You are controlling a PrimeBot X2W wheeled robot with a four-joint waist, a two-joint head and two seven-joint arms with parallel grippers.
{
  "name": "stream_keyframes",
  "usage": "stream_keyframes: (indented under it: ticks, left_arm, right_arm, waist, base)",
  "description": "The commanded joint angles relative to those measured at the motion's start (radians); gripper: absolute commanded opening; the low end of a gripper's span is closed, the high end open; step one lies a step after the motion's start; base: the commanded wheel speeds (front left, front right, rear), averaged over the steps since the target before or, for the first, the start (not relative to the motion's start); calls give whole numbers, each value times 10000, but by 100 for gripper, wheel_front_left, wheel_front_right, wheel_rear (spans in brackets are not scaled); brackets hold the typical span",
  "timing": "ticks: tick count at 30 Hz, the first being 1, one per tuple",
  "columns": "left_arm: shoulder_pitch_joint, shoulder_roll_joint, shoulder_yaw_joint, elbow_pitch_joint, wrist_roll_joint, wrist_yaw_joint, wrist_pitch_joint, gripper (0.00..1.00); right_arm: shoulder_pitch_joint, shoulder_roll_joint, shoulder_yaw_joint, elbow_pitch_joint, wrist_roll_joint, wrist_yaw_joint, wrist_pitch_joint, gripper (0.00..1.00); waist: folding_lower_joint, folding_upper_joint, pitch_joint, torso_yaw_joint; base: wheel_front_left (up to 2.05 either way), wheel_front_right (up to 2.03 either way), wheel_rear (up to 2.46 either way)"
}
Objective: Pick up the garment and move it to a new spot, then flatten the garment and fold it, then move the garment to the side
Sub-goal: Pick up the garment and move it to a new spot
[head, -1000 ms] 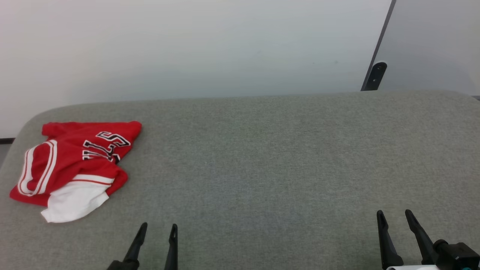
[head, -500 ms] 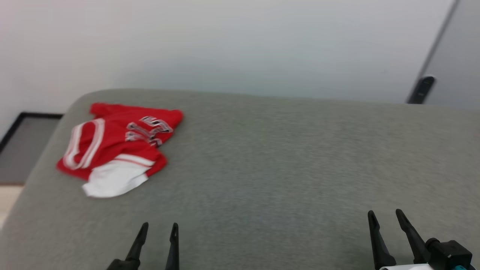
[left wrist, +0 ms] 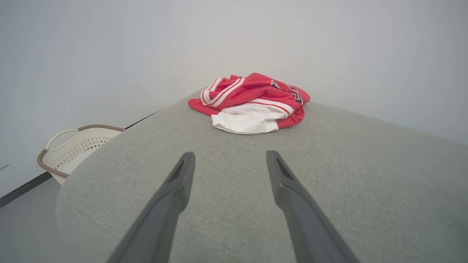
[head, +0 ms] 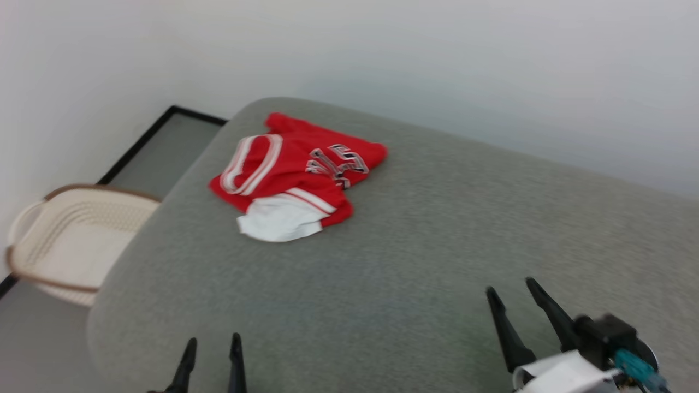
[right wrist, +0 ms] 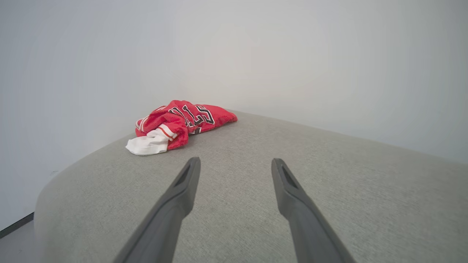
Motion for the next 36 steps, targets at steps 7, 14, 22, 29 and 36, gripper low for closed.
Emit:
stream_keyframes:
  ticks: [7,14,22,29,36]
  left_arm:
    - [562,-10,25,-753,-522,866,-6,100]
    - [854,-8,76,-1146,-677,1227,-5,100]
    - [-190,7,29,-955,-366,537,-5,100]
    - [-4329,769,-157,292,-234,-793,-4,100]
    - [-9382,2001,327,2706,-694,-1264,317,100]
  right_arm:
    - [-1325,-560,1276,650,550,-10,135,100]
    - [-1911,-678,1790,1304,1007,-10,-148,100]
    - [-1535,-512,1375,1475,959,-10,-500,100]
    - [-1184,-258,796,656,237,-9,-286,100]
    - [-2117,-389,1177,-477,-286,-10,221,100]
  waist:
    - [0,-1,524,1081]
    - [0,-1,520,1097]
    - [0,-1,508,947]
    - [0,-1,1296,199]
    - [0,-1,3059,-1445]
  base:
    - [0,0,0]
    - [0,0,0]
    - [0,0,0]
    - [0,0,0]
    - [0,0,0]
